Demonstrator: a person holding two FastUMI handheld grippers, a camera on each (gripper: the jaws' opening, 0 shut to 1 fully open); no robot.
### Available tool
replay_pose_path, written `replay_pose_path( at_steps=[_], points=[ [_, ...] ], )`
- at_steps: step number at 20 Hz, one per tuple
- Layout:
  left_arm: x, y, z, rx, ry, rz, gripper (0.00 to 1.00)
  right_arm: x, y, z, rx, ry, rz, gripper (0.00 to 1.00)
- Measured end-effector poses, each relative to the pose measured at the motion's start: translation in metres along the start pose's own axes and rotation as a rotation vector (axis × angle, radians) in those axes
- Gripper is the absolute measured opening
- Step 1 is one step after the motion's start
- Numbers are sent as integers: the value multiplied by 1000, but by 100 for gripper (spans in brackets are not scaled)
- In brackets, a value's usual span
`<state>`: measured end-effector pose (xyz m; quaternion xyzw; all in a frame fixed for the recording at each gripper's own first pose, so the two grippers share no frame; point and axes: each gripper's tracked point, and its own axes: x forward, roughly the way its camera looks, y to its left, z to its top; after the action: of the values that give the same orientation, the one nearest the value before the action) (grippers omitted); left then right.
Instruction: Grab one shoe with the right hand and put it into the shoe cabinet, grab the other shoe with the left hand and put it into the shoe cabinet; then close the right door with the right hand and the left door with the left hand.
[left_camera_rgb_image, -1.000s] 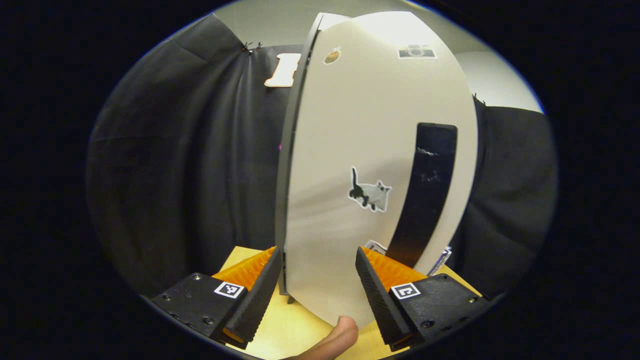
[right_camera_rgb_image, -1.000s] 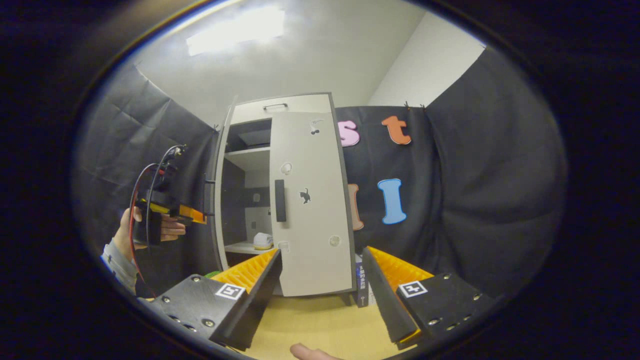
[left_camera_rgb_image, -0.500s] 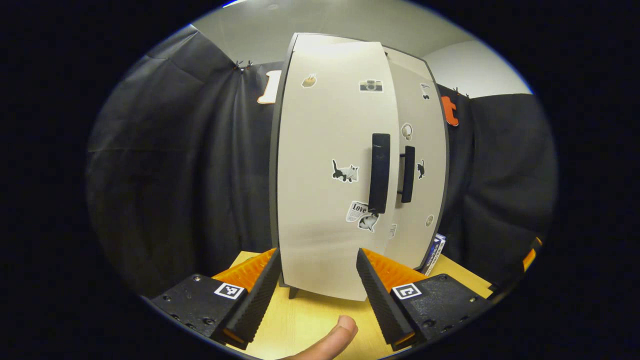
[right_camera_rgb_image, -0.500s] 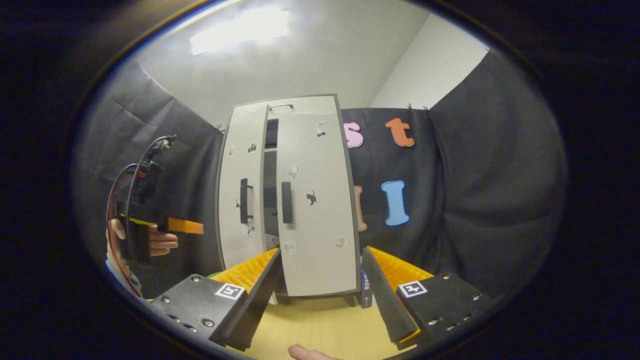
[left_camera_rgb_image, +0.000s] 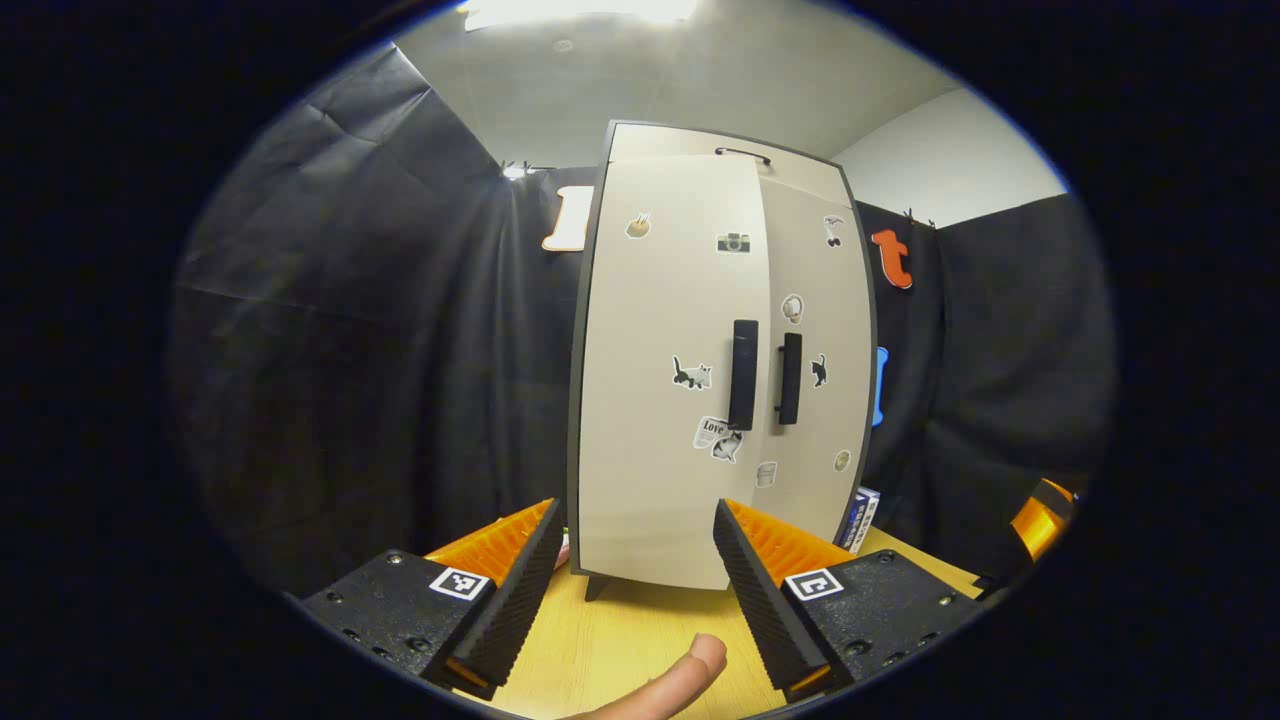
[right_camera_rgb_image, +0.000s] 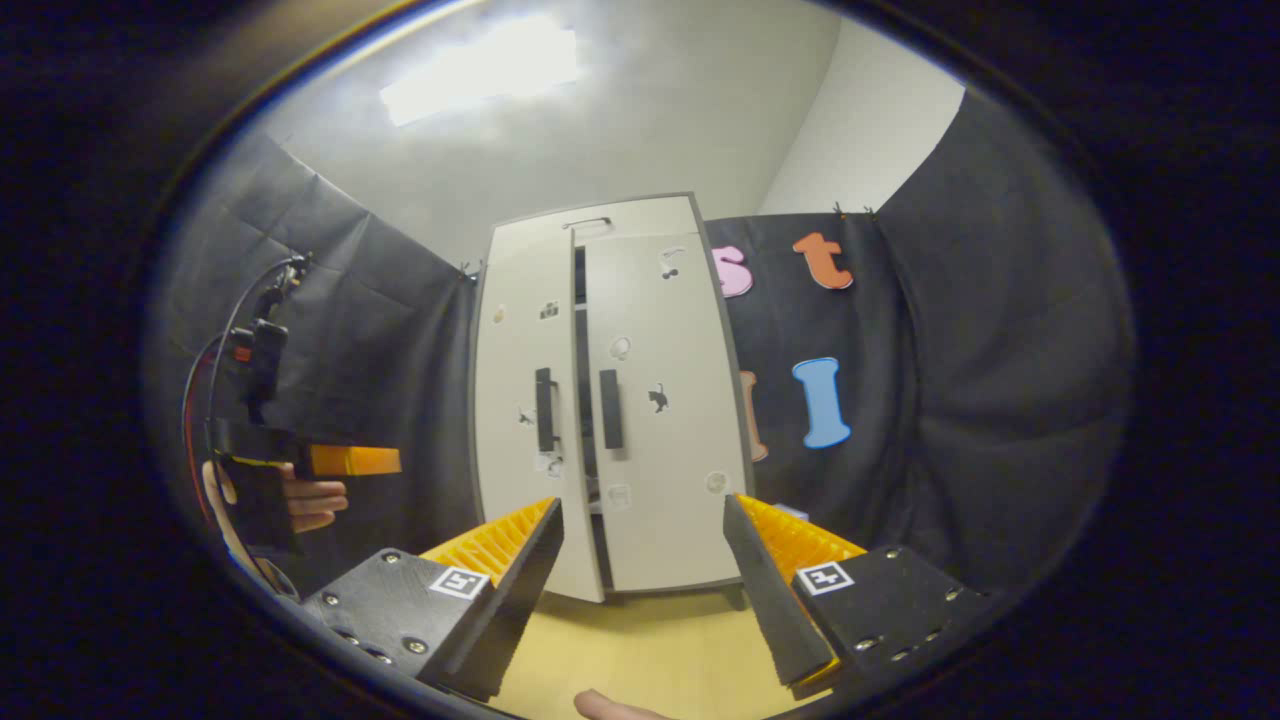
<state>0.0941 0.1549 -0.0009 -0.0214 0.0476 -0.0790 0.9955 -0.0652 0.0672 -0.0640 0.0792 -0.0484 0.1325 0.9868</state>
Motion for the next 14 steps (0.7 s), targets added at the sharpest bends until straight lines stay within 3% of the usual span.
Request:
replay_pose_path(
  at_steps=[7, 14],
  points=[
    [-25, 1, -20, 44, 21, 11, 90, -5, 0, 3, -76, -14, -41, 96],
    [-27, 0, -31, 56, 51, 21, 92, 5, 0, -24, -152, 38, -81, 96]
  ],
)
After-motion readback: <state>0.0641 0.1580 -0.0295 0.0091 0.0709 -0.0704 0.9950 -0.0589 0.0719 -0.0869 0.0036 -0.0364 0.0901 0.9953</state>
